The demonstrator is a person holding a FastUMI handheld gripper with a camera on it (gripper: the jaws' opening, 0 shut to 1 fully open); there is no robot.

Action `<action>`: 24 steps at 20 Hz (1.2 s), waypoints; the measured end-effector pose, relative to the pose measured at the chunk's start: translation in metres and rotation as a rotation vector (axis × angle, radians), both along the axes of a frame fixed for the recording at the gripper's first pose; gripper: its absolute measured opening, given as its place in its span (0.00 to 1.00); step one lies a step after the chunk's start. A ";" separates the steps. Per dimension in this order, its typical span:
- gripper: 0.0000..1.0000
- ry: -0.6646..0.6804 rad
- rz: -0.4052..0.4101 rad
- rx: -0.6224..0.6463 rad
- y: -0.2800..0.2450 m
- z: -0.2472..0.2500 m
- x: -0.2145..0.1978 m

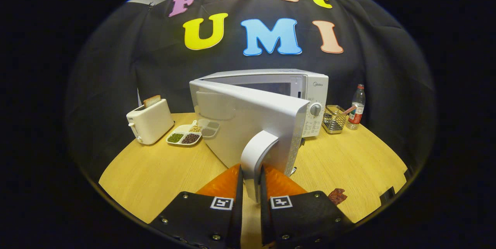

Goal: Open the microwave, put the food inside, and close the microwave door.

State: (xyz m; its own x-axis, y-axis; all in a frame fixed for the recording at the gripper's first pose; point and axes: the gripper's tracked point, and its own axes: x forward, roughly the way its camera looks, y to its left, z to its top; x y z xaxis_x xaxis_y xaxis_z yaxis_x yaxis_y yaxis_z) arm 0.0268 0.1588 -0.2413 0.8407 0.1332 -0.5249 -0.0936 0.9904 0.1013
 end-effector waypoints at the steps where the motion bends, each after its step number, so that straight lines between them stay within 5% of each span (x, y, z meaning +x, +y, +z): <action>1: 0.20 0.004 0.000 0.007 0.008 -0.001 -0.005; 18: 0.22 0.047 0.142 0.073 0.126 -0.008 -0.077; 23: 0.28 0.091 0.333 0.192 0.173 0.004 -0.119; 24: 0.38 0.096 0.382 0.223 0.179 0.009 -0.128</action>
